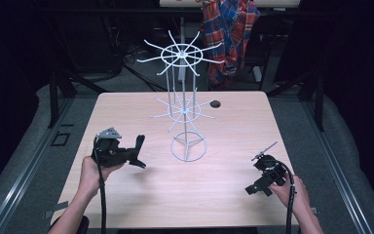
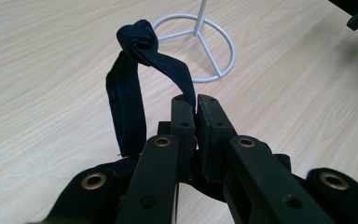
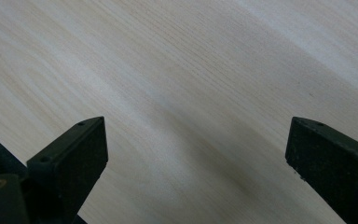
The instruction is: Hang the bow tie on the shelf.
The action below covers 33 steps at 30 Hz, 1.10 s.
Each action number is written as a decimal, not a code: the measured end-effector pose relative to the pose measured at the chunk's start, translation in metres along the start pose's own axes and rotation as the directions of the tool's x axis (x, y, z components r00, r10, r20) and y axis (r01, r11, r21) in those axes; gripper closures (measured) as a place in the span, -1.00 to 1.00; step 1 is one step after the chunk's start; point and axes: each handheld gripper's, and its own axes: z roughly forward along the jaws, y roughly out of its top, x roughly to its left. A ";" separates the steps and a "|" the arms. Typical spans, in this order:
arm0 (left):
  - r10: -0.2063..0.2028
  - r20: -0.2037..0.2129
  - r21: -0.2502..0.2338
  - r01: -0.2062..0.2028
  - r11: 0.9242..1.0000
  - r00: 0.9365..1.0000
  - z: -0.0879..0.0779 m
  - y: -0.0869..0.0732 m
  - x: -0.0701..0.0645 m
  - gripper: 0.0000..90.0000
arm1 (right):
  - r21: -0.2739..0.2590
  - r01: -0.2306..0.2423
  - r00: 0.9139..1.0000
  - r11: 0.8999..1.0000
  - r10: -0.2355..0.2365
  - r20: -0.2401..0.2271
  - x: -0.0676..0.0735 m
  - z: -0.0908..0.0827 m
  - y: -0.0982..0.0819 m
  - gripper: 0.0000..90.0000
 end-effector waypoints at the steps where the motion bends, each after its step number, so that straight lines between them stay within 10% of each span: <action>1: -0.001 0.004 0.003 0.001 1.000 1.000 0.000 0.000 0.001 0.91 | 0.004 0.006 1.000 1.000 -0.006 -0.005 -0.001 0.000 0.000 -0.88; 33: -0.020 -0.007 -0.111 0.019 0.994 1.000 -0.004 0.030 0.007 0.90 | 0.019 0.028 1.000 0.999 -0.028 -0.010 -0.001 -0.001 0.001 -0.88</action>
